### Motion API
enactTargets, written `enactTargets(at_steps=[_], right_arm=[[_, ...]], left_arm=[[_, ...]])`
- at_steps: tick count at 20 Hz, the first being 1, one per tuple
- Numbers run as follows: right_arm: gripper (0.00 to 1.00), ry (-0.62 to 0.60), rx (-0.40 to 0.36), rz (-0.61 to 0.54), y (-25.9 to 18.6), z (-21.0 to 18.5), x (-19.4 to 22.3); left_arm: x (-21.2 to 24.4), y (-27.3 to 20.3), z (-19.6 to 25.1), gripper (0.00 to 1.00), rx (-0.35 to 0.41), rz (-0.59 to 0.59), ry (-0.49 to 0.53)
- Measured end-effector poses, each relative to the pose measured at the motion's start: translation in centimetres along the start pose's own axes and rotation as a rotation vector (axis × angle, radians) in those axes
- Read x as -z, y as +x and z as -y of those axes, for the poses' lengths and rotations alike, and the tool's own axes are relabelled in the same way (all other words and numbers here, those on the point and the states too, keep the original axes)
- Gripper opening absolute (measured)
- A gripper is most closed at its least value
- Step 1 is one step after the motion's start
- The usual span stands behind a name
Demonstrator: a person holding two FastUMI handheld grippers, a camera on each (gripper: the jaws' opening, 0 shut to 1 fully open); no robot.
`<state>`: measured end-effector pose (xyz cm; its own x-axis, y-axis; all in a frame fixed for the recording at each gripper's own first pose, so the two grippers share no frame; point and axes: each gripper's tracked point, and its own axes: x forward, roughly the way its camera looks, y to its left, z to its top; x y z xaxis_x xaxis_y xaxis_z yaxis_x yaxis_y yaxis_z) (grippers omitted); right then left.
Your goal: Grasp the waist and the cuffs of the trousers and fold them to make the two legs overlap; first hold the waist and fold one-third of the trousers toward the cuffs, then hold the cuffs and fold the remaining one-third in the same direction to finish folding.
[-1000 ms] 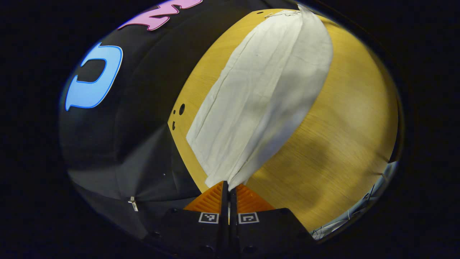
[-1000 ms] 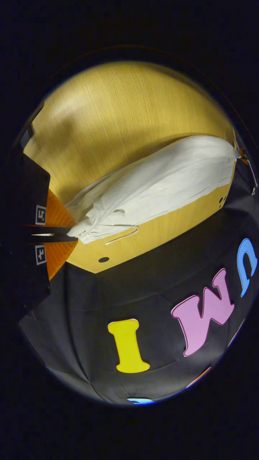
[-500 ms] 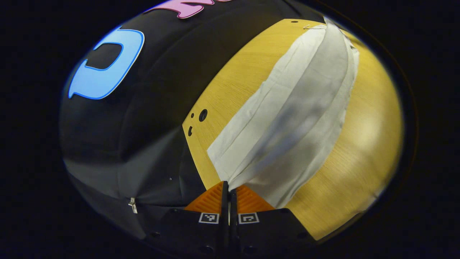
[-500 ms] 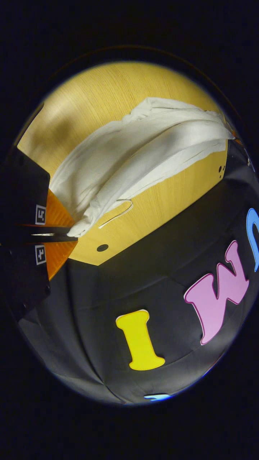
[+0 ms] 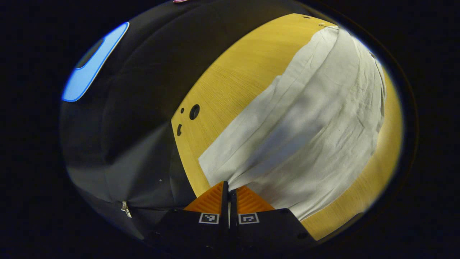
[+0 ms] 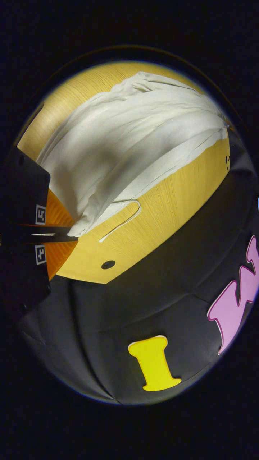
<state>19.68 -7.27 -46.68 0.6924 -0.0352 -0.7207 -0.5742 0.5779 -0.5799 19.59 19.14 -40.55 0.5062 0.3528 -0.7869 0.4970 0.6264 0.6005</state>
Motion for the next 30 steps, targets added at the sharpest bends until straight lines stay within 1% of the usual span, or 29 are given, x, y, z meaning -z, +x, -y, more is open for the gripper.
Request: enactTargets(at_steps=[3, 5, 6, 7, 8, 9, 10, 12, 15, 16, 17, 18, 21, 23, 24, 26, 27, 28, 29, 30], right_arm=[[0.06, 0.013, -0.02, -0.03, 1.7, -0.7, 0.6], [0.06, 0.01, -0.038, -0.052, 2.5, -1.6, 1.1], [0.06, -0.005, -0.039, -0.064, 2.8, -1.9, 1.5], [0.07, -0.024, -0.039, -0.067, 3.0, -2.1, 1.6], [0.11, -0.046, -0.037, -0.067, 3.2, -2.3, 1.8], [0.12, -0.066, -0.045, -0.059, 3.2, -2.6, 1.6], [0.11, -0.089, -0.046, -0.054, 3.2, -3.0, 1.8], [0.12, -0.134, -0.043, -0.05, 2.8, -3.2, 2.0], [0.12, -0.145, -0.055, -0.052, 2.7, -3.1, 2.2], [0.12, -0.139, -0.045, -0.055, 2.6, -2.9, 2.2], [0.27, -0.13, -0.05, -0.054, 2.8, -2.8, 2.3], [0.14, -0.123, -0.05, -0.057, 2.7, -2.8, 2.4], [0.14, -0.114, -0.044, -0.061, 3.1, -2.6, 2.6], [0.22, -0.103, -0.028, -0.059, 3.0, -2.3, 2.4], [0.28, -0.096, -0.022, -0.057, 2.7, -2.2, 2.2], [0.34, -0.086, -0.02, -0.057, 3.1, -2.0, 2.6], [0.27, -0.083, -0.021, -0.057, 3.1, -1.9, 2.6], [0.3, -0.077, -0.025, -0.057, 3.0, -1.8, 2.6], [0.31, -0.072, -0.027, -0.054, 2.9, -1.8, 2.5], [0.37, -0.073, -0.024, -0.054, 2.9, -1.5, 2.4]], left_arm=[[0.1, 1.6, 1.0, 0.05, 0.01, -0.03, -0.024], [0.4, 2.3, 1.6, 0.05, 0.017, -0.055, -0.019], [0.5, 2.6, 2.0, 0.05, 0.025, -0.067, -0.015], [0.5, 2.9, 2.1, 0.05, 0.015, -0.079, -0.008], [0.4, 2.9, 2.0, 0.05, 0.007, -0.072, -0.002], [0.4, 2.9, 2.1, 0.06, 0.003, -0.073, 0.0], [0.6, 2.7, 2.1, 0.06, 0.002, -0.076, 0.005], [0.8, 2.7, 2.3, 0.06, 0.022, -0.071, 0.017], [1.1, 2.6, 2.5, 0.06, 0.034, -0.066, 0.048], [1.4, 2.6, 2.6, 0.05, 0.031, -0.065, 0.048], [1.7, 2.6, 2.6, 0.06, 0.027, -0.065, 0.044], [2.1, 2.7, 2.6, 0.06, 0.024, -0.064, 0.039], [3.0, 2.6, 3.0, 0.06, 0.02, -0.057, 0.02], [3.5, 3.1, 2.6, 0.07, 0.017, -0.051, 0.036], [3.6, 2.9, 2.7, 0.07, 0.014, -0.049, 0.051], [3.4, 2.9, 2.8, 0.08, 0.016, -0.04, 0.058], [3.4, 2.9, 2.9, 0.09, 0.019, -0.039, 0.05], [3.6, 2.9, 2.9, 0.09, 0.022, -0.041, 0.039], [3.6, 2.9, 2.9, 0.09, 0.023, -0.045, 0.033], [3.5, 3.0, 2.8, 0.09, 0.023, -0.044, 0.038]])
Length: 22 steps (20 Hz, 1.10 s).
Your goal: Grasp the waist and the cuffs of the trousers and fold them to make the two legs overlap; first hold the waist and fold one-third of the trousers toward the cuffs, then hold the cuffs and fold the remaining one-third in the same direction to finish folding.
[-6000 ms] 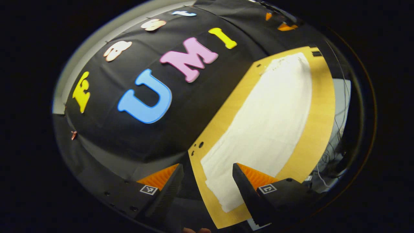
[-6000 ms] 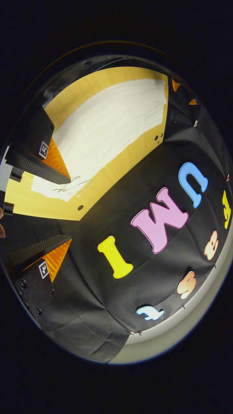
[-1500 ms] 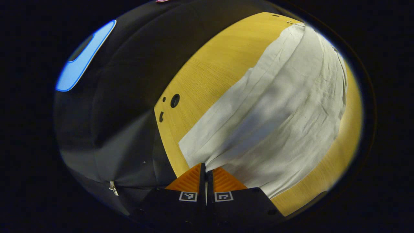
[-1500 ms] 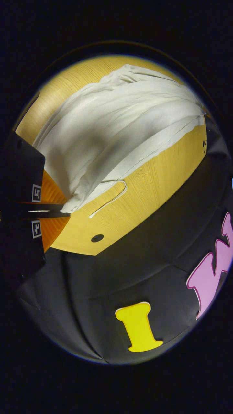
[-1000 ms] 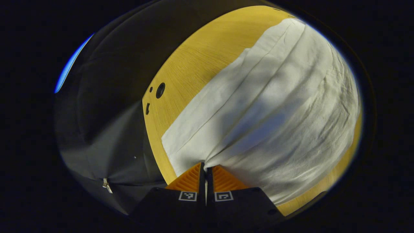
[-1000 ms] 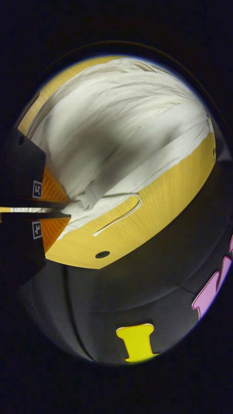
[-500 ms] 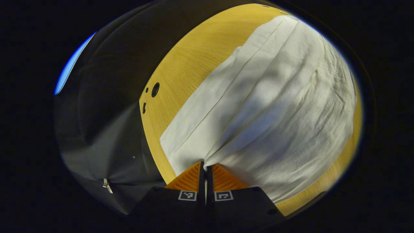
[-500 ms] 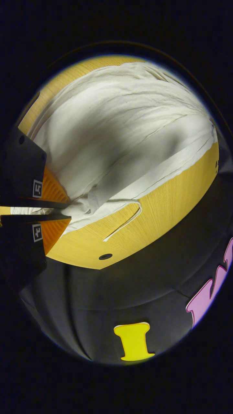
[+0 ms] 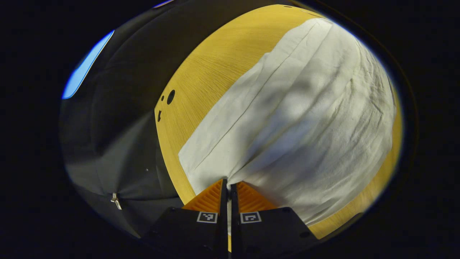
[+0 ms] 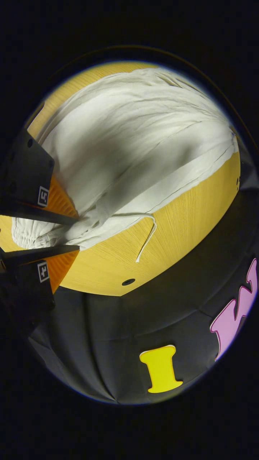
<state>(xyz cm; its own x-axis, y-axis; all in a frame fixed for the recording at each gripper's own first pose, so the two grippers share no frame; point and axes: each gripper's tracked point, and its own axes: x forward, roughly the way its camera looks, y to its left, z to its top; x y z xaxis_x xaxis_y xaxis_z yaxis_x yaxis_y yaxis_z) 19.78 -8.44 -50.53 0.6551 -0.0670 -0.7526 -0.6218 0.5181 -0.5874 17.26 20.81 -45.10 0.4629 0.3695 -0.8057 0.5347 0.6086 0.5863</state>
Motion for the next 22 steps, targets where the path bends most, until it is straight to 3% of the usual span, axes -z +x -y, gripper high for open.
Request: enactTargets(at_steps=[2, 3, 4, 5, 7, 8, 9, 12, 14, 20, 22], right_arm=[[0.53, -0.032, 0.045, 0.007, -0.1, 1.2, -0.2], [0.62, -0.046, 0.07, 0.015, -0.3, 2.0, -0.4], [0.83, -0.045, 0.086, 0.026, -0.7, 2.5, -0.5], [0.88, -0.038, 0.109, 0.029, -1.1, 3.1, -0.5], [0.88, -0.016, 0.162, 0.032, -2.5, 4.6, 0.1], [0.88, 0.006, 0.186, 0.035, -3.3, 5.2, 0.2], [0.88, 0.03, 0.211, 0.043, -4.2, 6.0, 0.2], [0.89, 0.15, 0.254, 0.067, -7.1, 7.6, -0.2], [0.89, 0.308, 0.242, 0.081, -8.8, 7.7, -0.5], [0.9, 1.048, 0.212, 0.05, -12.9, 6.3, 1.5], [0.9, 1.229, 0.208, 0.02, -13.0, 5.1, 2.8]], left_arm=[[-0.1, -0.1, -0.6, 0.1, -0.029, 0.011, 0.032], [-0.1, -0.1, -1.2, 0.22, -0.057, 0.016, 0.044], [-0.2, -0.2, -1.7, 0.3, -0.076, 0.021, 0.045], [-0.1, -0.1, -2.1, 0.52, -0.083, 0.022, 0.031], [0.3, -0.5, -2.8, 0.74, -0.104, 0.02, -0.007], [0.5, -0.7, -3.2, 0.8, -0.112, 0.021, -0.025], [1.0, -1.3, -3.8, 0.96, -0.131, 0.031, -0.042], [1.5, -3.7, -5.9, 0.97, -0.206, 0.064, -0.091], [1.9, -5.8, -7.4, 0.97, -0.253, 0.097, -0.144], [3.6, -12.5, -10.8, 0.97, -0.358, 0.213, -0.405], [3.4, -14.3, -10.5, 0.96, -0.358, 0.26, -0.48]])
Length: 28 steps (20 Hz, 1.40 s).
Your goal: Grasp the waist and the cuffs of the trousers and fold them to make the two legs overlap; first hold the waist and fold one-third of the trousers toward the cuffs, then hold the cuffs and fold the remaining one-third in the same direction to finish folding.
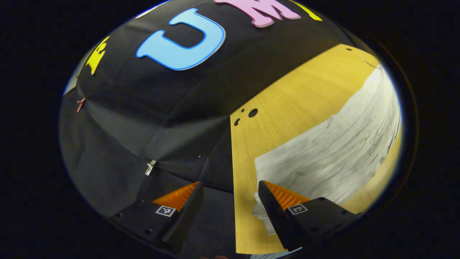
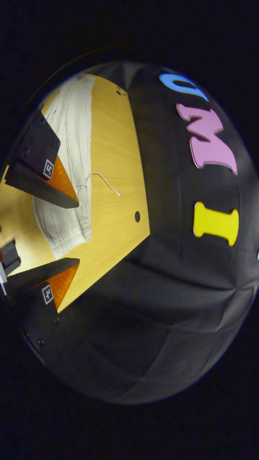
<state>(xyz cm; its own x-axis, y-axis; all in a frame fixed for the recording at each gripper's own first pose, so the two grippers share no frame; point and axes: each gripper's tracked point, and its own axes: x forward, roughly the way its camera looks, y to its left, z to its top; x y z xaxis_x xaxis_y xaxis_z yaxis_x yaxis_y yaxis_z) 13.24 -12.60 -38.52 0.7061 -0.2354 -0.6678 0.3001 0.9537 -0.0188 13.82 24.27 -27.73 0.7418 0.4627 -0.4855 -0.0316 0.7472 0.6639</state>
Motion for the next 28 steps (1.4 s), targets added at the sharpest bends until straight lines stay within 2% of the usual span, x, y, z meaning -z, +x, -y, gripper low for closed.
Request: enactTargets(at_steps=[4, 8, 10, 13, 16, 19, 23, 25, 26, 27, 28], right_arm=[[0.9, 0.19, 0.043, -0.097, 1.2, 1.0, 4.0], [0.9, 0.422, 0.059, -0.161, 2.2, 1.6, 5.9], [0.9, 0.462, 0.069, -0.187, 2.2, 1.6, 6.5], [0.9, 0.458, 0.076, -0.214, 4.0, 1.1, 7.4], [0.9, 0.489, 0.082, -0.241, 5.6, 0.7, 8.2], [0.9, 0.575, 0.074, -0.256, 7.2, -0.3, 8.1], [0.9, 0.718, 0.127, -0.248, 8.1, -0.4, 7.8], [0.88, 0.714, 0.176, -0.283, 8.0, 0.2, 8.6], [0.81, 0.686, 0.203, -0.312, 8.1, 0.4, 9.2], [0.75, 0.65, 0.205, -0.327, 8.1, 0.6, 9.3], [0.61, 0.616, 0.203, -0.338, 8.3, 0.6, 9.5]], left_arm=[[-0.4, -2.2, 1.0, 0.96, 0.023, 0.035, -0.145], [-1.4, -4.5, 4.1, 0.97, 0.135, 0.076, -0.419], [-2.1, -5.3, 5.3, 0.97, 0.198, 0.102, -0.565], [-2.6, -6.0, 6.9, 0.97, 0.277, 0.102, -0.716], [-1.4, -5.5, 7.2, 0.97, 0.282, 0.063, -0.77], [0.0, -5.3, 8.0, 0.96, 0.306, 0.016, -0.854], [3.5, -5.9, 9.4, 0.96, 0.315, -0.079, -0.925], [5.3, -6.1, 10.6, 0.96, 0.327, -0.139, -0.963], [6.2, -6.0, 11.2, 0.96, 0.328, -0.17, -0.977], [7.0, -5.9, 12.0, 0.92, 0.33, -0.201, -0.985], [7.7, -5.7, 12.5, 0.96, 0.331, -0.227, -0.992]])
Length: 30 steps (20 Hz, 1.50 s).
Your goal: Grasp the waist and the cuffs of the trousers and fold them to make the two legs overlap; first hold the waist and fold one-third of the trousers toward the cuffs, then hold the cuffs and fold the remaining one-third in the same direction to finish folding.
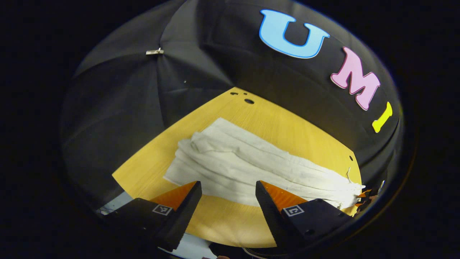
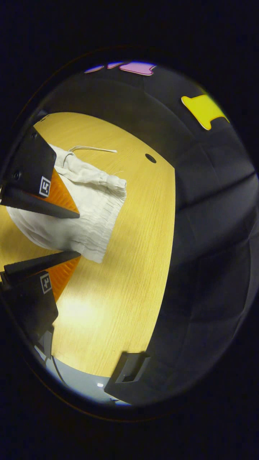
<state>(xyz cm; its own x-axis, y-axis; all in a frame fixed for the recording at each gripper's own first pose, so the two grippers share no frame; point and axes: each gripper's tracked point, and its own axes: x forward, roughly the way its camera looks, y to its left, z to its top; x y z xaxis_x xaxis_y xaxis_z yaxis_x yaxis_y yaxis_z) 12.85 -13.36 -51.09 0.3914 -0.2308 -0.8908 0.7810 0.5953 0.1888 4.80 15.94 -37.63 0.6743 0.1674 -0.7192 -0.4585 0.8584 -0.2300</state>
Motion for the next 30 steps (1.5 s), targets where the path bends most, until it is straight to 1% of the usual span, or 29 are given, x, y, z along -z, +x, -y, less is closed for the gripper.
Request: enactTargets(at_steps=[1, 2, 3, 4, 6, 8, 10, 11, 12, 14, 17, 18, 20, 21, 22, 23, 24, 25, 26, 27, 28, 30], right_arm=[[0.59, -0.012, -0.008, -0.034, 0.1, 0.0, 0.5], [0.36, 0.021, -0.008, -0.006, -0.1, -0.2, 0.0], [0.14, 0.068, -0.018, -0.017, -0.1, -0.3, 0.2], [0.11, 0.107, -0.027, -0.012, 0.1, -0.2, 0.2], [0.1, 0.145, -0.047, -0.013, 0.0, -0.1, 0.2], [0.11, 0.131, -0.055, -0.012, 0.0, -0.1, 0.2], [0.1, 0.119, -0.055, -0.01, -0.1, 0.0, 0.2], [0.1, 0.121, -0.055, -0.011, 0.0, 0.0, 0.2], [0.1, 0.125, -0.057, -0.009, 0.0, 0.0, 0.1], [0.1, 0.129, -0.06, -0.006, 0.0, 0.0, 0.1], [0.1, 0.123, -0.057, -0.003, 0.1, 0.1, 0.1], [0.1, 0.122, -0.056, -0.003, 0.1, 0.1, 0.1], [0.1, 0.126, -0.058, -0.001, 0.0, 0.1, 0.1], [0.1, 0.13, -0.06, 0.001, 0.0, 0.1, 0.1], [0.1, 0.133, -0.064, 0.003, 0.0, 0.1, 0.1], [0.1, 0.138, -0.067, 0.005, 0.0, 0.1, 0.1], [0.1, 0.142, -0.072, 0.008, 0.0, 0.1, 0.2], [0.1, 0.142, -0.079, 0.011, 0.1, 0.1, 0.1], [0.1, 0.138, -0.095, 0.019, 0.0, 0.0, 0.1], [0.1, 0.128, -0.118, 0.032, 0.0, 0.1, 0.1], [0.1, 0.129, -0.137, 0.046, -0.2, 0.2, 0.2], [0.1, 0.18, -0.16, 0.052, -0.4, 0.0, 0.2]], left_arm=[[0.7, 0.4, 0.0, 0.96, -0.003, -0.02, -0.017], [1.2, 0.8, 0.1, 0.96, -0.002, -0.035, -0.043], [1.4, 1.3, 0.1, 0.96, -0.001, -0.045, -0.079], [1.7, 1.9, -0.1, 0.96, -0.003, -0.053, -0.123], [1.6, 3.2, -0.6, 0.96, -0.017, -0.065, -0.217], [1.3, 5.0, -0.9, 0.96, -0.03, -0.069, -0.292], [1.1, 6.5, -1.4, 0.96, -0.042, -0.078, -0.329], [0.9, 7.3, -1.5, 1.0, -0.05, -0.08, -0.341], [0.3, 7.7, -1.5, 0.96, -0.047, -0.069, -0.353], [-0.5, 8.6, -1.3, 0.96, -0.042, -0.059, -0.368], [-2.1, 10.0, -0.9, 0.96, -0.038, -0.059, -0.361], [-2.4, 10.7, -0.8, 0.96, -0.041, -0.062, -0.352], [-3.1, 11.9, -0.7, 0.93, -0.072, -0.076, -0.317], [-3.0, 12.1, -0.8, 0.82, -0.103, -0.084, -0.282], [-2.8, 12.4, -1.0, 0.75, -0.132, -0.097, -0.239], [-2.7, 12.5, -1.1, 0.63, -0.157, -0.107, -0.192], [-2.9, 12.2, -1.0, 0.51, -0.169, -0.106, -0.148], [-2.7, 12.7, -0.6, 0.39, -0.166, -0.12, -0.115], [-2.7, 13.1, -0.5, 0.27, -0.161, -0.117, -0.1], [-2.9, 13.3, -0.6, 0.13, -0.16, -0.11, -0.112], [-3.0, 13.2, -0.5, 0.13, -0.155, -0.107, -0.133], [-2.8, 13.2, -0.4, 0.12, -0.133, -0.094, -0.179]])
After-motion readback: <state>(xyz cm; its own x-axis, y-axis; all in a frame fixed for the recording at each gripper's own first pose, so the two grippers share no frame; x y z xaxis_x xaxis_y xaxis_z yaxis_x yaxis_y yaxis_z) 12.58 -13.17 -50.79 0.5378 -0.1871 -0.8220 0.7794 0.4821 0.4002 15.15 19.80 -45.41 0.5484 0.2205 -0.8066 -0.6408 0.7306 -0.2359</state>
